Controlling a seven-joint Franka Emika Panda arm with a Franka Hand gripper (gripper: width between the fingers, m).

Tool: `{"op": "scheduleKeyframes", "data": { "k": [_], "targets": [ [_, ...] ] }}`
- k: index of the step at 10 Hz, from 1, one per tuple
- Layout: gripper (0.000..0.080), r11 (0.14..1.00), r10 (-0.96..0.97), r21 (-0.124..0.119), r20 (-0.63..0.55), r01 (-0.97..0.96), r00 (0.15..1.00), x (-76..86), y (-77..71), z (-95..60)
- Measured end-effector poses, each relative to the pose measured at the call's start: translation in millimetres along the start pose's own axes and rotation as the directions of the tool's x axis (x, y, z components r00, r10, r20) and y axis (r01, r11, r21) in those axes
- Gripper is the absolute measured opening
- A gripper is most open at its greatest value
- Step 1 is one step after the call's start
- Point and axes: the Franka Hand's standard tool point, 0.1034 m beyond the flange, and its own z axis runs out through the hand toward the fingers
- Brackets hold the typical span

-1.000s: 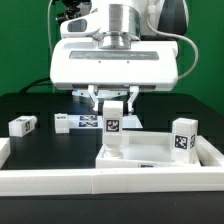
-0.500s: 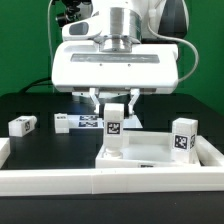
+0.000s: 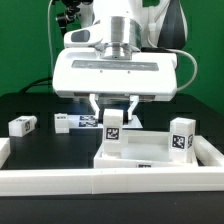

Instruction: Assemble square table

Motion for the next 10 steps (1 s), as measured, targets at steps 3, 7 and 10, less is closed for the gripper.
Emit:
{"op": "scheduleKeyframes", "data": {
  "k": [3,7,10],
  "targets": [
    [0.0301,1.000,0.003,0.007,0.039,-0.004,0.999,-2.1,-0.5,2.3],
    [0.0640,1.000,0.003,0.008,0.044,-0.004,0.999,-3.6,-0.5,3.1],
    [0.0647,1.000,0.003,0.008,0.047,-0.004,0.999,-4.2,-0.4,3.3]
  ]
}}
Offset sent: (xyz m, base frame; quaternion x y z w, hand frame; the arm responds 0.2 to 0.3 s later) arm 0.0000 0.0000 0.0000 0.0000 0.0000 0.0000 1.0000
